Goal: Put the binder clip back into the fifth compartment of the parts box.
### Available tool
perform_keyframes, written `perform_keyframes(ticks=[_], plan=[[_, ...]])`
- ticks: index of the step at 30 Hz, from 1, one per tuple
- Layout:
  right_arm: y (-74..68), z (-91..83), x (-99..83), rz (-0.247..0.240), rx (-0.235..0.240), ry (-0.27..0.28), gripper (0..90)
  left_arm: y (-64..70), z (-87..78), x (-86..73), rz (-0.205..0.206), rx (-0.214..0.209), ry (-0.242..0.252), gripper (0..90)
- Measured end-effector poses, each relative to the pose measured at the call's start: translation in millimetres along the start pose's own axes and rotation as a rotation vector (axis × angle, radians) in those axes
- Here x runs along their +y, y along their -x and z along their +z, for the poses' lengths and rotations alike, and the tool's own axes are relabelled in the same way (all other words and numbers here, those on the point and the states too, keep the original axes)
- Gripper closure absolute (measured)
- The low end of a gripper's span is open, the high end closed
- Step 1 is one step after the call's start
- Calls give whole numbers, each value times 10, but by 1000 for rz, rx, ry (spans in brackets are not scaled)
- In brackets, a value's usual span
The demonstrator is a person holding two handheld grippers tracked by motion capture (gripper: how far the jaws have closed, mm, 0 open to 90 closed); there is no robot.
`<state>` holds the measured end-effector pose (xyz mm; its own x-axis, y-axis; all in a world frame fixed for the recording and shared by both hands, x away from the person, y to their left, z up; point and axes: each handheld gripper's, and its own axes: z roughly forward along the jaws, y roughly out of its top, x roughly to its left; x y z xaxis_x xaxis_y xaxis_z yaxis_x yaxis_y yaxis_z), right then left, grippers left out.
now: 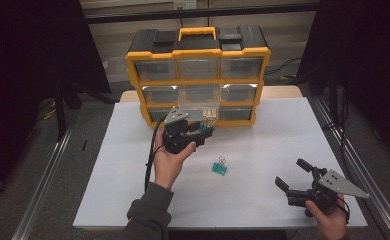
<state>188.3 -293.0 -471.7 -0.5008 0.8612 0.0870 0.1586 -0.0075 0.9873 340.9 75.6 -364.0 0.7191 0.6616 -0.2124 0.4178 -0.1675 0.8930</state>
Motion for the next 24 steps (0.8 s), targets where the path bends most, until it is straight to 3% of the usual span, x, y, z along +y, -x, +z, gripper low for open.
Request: perform_keyframes(ticks=[14,24], plan=[[-1,0,1,1,1,1,21,-31,-57,300,-2,19,63,501],[0,1,1,2,-1,2,21,-93,-53,515,-7,73,109,501]])
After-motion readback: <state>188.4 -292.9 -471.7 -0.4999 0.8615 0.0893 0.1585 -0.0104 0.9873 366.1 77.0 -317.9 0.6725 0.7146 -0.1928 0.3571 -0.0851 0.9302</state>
